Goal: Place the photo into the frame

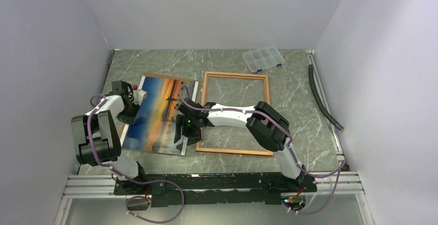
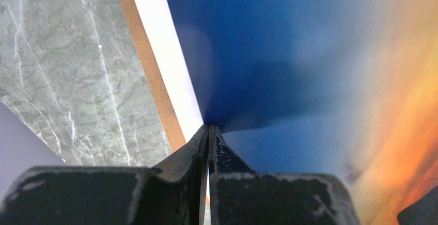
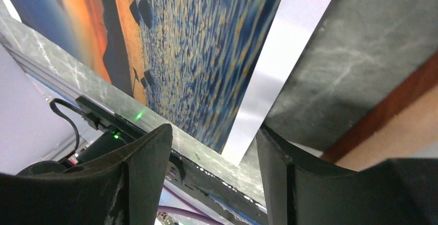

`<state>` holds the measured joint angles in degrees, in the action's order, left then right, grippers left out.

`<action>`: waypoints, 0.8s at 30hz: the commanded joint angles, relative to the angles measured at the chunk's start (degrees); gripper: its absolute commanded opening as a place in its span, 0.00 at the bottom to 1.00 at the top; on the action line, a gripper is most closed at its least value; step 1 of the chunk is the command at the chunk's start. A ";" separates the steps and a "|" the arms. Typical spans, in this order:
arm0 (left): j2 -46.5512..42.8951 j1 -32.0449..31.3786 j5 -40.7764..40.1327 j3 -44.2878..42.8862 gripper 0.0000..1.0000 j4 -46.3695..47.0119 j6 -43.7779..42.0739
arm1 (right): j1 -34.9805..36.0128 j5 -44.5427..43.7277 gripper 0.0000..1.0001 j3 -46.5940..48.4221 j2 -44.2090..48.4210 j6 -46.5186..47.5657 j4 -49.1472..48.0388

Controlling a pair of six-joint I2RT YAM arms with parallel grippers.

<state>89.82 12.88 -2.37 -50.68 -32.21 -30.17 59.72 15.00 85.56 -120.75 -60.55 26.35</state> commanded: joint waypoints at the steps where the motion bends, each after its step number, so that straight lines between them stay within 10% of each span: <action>1: -2.04 -0.23 1.22 0.13 0.08 0.21 0.00 | -0.22 1.45 0.64 -1.62 -0.51 -1.12 -7.67; 17: -1.67 -0.19 1.50 -0.29 0.07 -0.37 0.15 | -1.50 4.63 0.60 -9.08 10.19 -5.76 -21.44; 24: -1.76 -0.16 1.93 -1.17 0.05 -1.36 -0.06 | -1.78 2.64 0.62 -4.87 6.52 -3.85 -6.84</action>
<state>89.82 12.88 -1.72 -50.68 -32.47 -30.22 58.24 18.50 77.28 -112.84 -65.56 10.68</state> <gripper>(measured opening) 0.060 0.604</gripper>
